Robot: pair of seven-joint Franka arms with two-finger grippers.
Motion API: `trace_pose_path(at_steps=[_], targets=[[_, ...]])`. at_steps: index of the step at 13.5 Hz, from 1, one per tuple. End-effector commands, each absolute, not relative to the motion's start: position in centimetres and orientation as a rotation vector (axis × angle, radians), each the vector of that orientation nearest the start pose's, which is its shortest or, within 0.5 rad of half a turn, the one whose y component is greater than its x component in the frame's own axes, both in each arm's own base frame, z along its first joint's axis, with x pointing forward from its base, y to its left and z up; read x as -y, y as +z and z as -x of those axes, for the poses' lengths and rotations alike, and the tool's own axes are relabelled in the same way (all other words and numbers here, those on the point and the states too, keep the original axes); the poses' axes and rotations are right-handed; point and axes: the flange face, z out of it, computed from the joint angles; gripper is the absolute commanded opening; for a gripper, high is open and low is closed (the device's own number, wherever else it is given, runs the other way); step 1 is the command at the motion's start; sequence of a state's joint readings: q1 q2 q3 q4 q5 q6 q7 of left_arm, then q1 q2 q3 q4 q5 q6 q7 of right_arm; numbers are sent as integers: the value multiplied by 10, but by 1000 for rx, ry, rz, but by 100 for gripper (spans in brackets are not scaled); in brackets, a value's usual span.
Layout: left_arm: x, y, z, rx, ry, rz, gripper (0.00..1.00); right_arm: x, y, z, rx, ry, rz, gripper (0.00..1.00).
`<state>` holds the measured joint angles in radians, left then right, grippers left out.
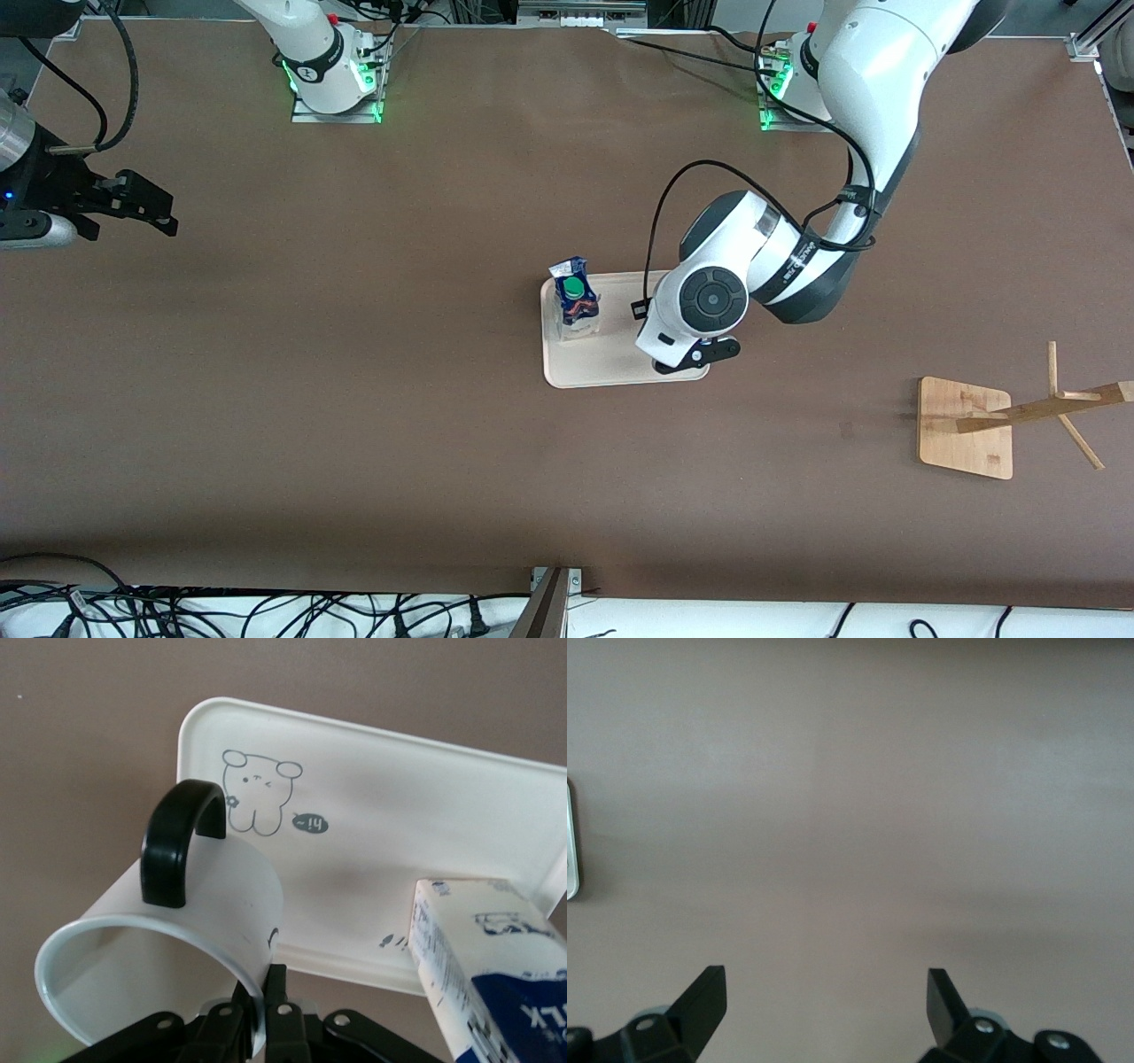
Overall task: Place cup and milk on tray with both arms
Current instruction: 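Carry the mug with the left gripper over the white tray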
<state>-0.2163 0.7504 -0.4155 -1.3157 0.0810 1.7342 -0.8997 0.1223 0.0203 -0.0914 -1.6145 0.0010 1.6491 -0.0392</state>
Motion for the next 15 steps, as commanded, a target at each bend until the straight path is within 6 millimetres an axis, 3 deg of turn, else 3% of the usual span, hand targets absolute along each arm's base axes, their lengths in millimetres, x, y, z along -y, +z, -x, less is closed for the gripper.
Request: trace_pose_path(at_steps=[1,4,9,10,11,12,15], targets=[[358,279,-615,550,528,3022,0,-16,605,-569,95,-34,3150,100],[360,256,-611,573,552,2999,0,-16,605,-569,95,-36,3150,100],[369,234,-607,585,564,2999,0,-16,604,-569,95,-34,3150,100],[369,230,-606,585,571,2996,17,-16,604,-569,95,-34,3150,100],[368,229,-607,583,569,2994,53,-16,604,-569,95,-34,3150,100],[369,229,-606,564,568,2998,100,-16,605,-569,95,-39,3150,100],[368,231,-607,558,567,3000,100,-16,604,-569,95,-34,3150,100]])
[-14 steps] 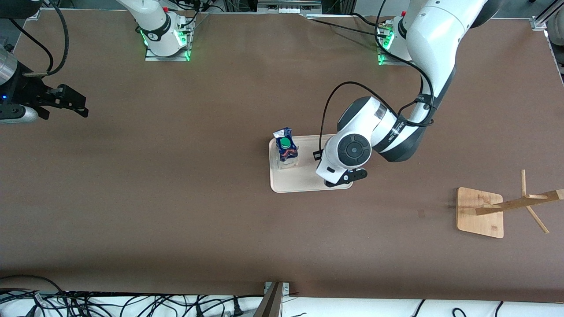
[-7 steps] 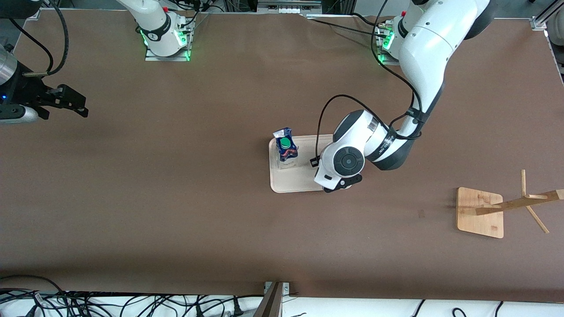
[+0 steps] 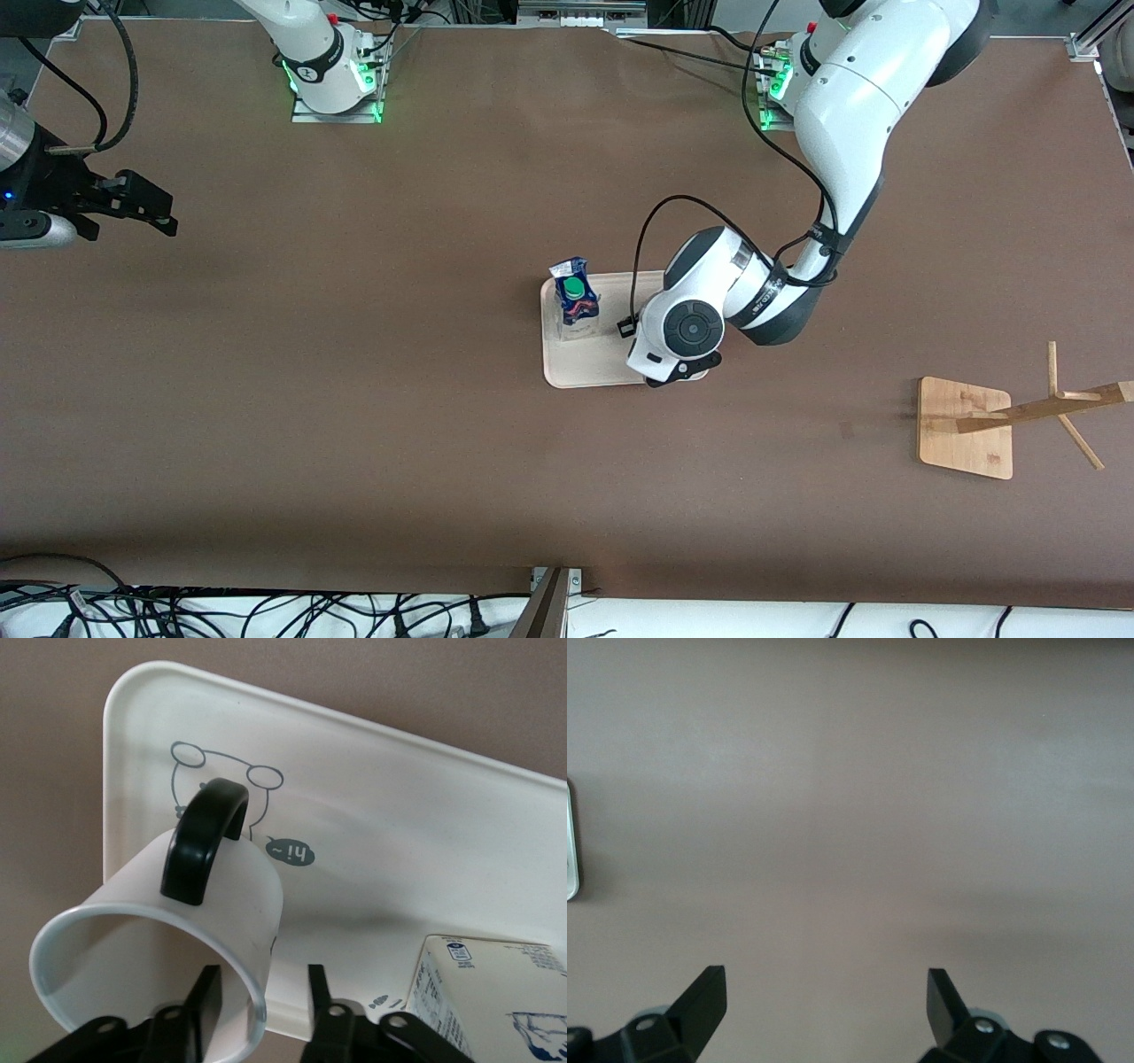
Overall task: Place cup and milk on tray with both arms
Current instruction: 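Carry the mug with the left gripper over the white tray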
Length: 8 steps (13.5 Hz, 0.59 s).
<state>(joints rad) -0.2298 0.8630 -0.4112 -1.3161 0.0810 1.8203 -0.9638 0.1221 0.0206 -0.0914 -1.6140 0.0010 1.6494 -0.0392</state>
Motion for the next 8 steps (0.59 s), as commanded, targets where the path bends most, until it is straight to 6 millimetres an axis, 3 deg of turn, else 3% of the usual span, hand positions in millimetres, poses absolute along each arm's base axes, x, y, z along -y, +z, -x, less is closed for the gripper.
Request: trace_pose_path(at_steps=[1,4,8], targets=[[368,236,-607,559,564,3000,100,-16,604,-569,95,-34,3150,100],[349,285,-614,547,551,2983,100,-16,605,-569,95,-39,3150,100],[294,373,-629,422,478,3030,100,-16,605,-569,95,-39,3150,100]])
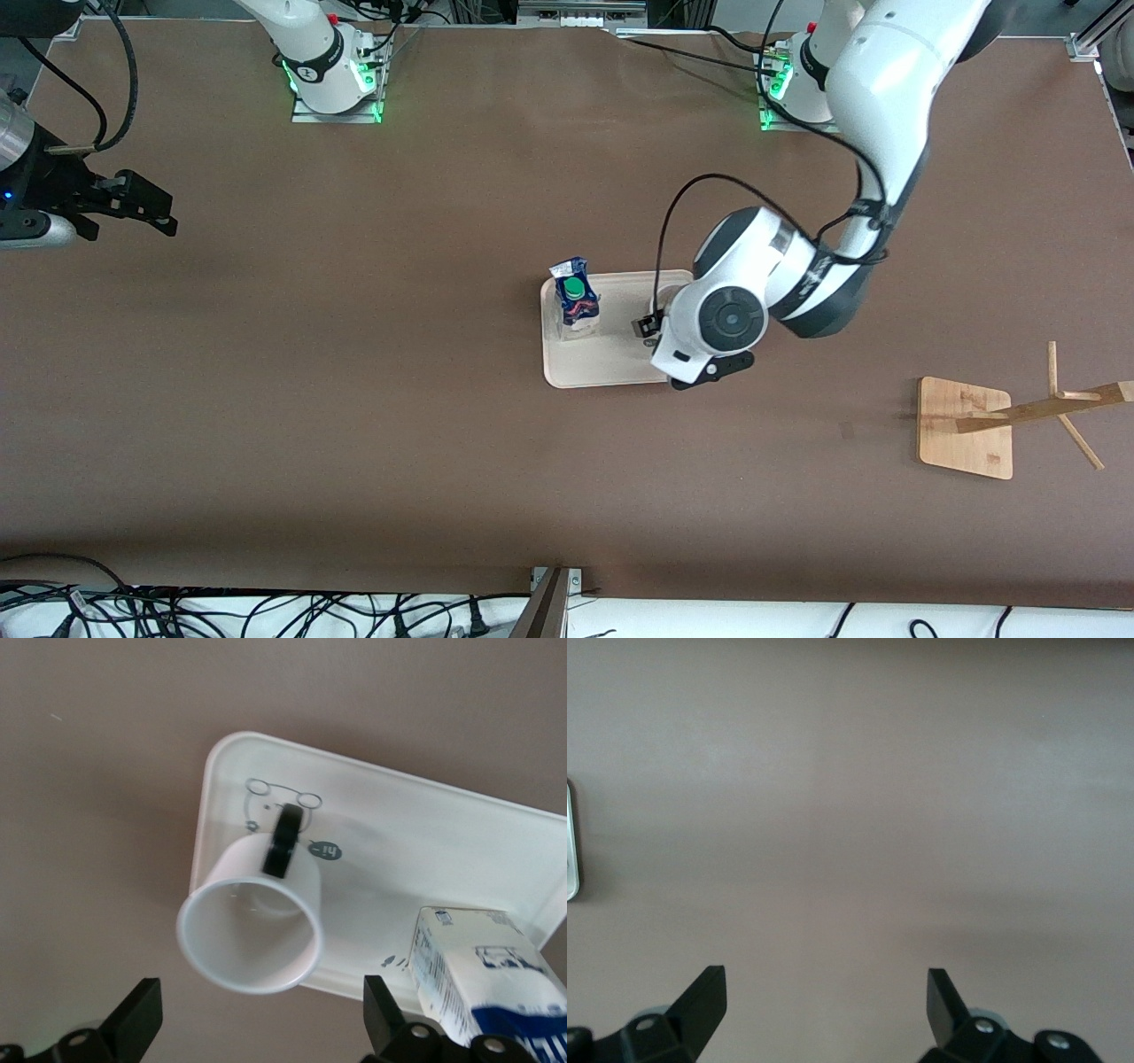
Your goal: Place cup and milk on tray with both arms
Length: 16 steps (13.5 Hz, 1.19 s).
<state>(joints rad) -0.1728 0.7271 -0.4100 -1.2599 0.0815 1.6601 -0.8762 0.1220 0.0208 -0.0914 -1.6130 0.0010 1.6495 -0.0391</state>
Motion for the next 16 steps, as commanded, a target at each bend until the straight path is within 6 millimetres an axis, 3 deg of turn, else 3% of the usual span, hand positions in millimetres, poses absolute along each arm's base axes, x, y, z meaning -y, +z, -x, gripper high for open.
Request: trace_pose_path(at_steps=[1,4,6,9,10,11,12,14,16], targets=[[277,398,-632,391,445,3049,100,-16,605,-569,95,-39,3150,100],[214,464,-635,203,386,3091,100,-16,605,-569,95,-36,3150,100],[163,498,-635,67,344,3075,100,-16,603,-569,93,-32,3150,100],[110,549,-628,-145,216,3071,100,-16,603,-570,93,-34,3149,100],[81,566,-623,-177,174,3056,100,-16,603,-569,93,-32,3150,100],[67,572,-614,-235,136,3056,100,-16,603,-570,93,-34,3150,100],[43,579,-605,-179,44,3102,100,-16,604,-570,93,-36,3150,100],[15,574,-579,-109,-171,3141,100,-16,603,-570,93,-34,3150,100],[17,574,-568,-157,-191,3080,100,-16,605,-569,92,-39,3148,100]])
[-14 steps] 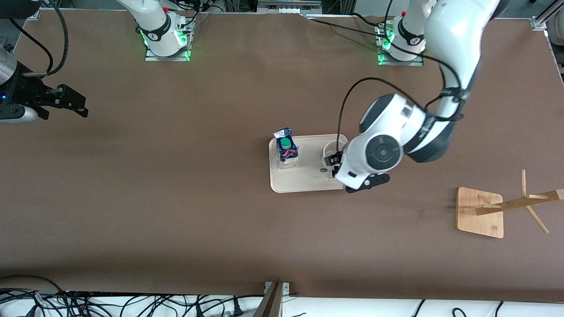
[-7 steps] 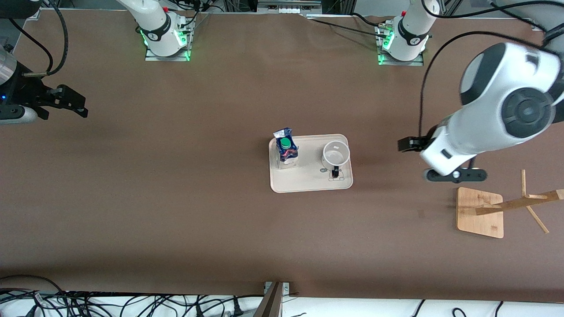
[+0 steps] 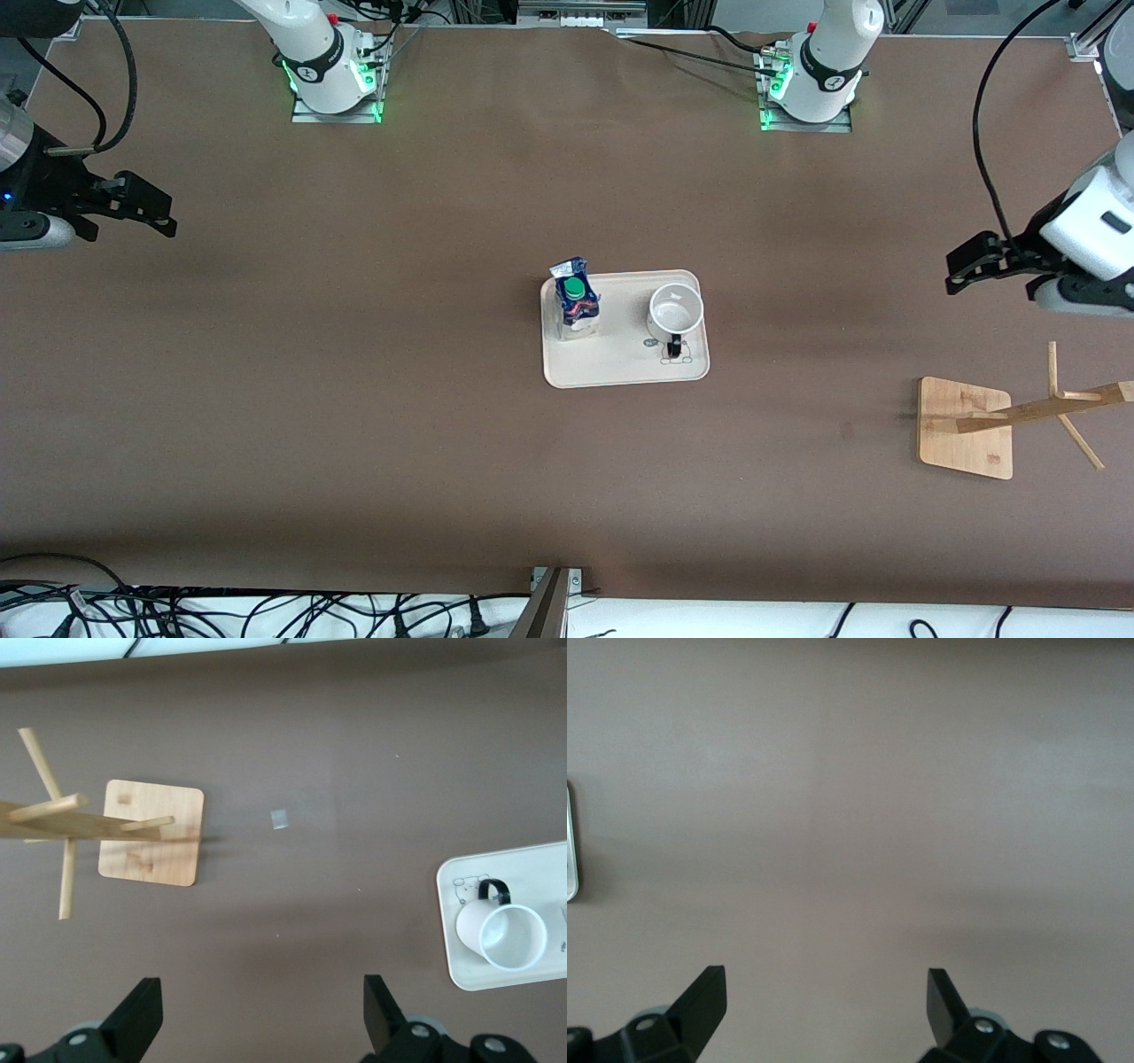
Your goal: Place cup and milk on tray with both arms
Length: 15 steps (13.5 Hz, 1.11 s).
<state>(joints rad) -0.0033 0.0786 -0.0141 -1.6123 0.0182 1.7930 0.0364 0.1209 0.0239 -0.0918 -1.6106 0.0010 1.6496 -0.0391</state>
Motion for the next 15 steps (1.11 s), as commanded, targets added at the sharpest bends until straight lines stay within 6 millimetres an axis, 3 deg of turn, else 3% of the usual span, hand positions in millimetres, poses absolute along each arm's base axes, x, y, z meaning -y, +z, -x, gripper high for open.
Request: trace_pose_path(at_steps=[1,5,7,9,15], targets=[[26,575,-565,-198,-162,3040,100,-16,604,-569,93,-36,3150,100],[29,583,-559,-177,-84,3079,100,-16,603,-570,93,-34,3150,100],[13,584,-560,-122,-89,3133,100,-16,604,-570,93,-36,3150,100],[23,585,-561,-169,-95,3092,100,-16,604,-570,93,-36,3150,100],[21,581,-562,-162,-85,3072,100,-16,604,-570,93,-36,3149,100]])
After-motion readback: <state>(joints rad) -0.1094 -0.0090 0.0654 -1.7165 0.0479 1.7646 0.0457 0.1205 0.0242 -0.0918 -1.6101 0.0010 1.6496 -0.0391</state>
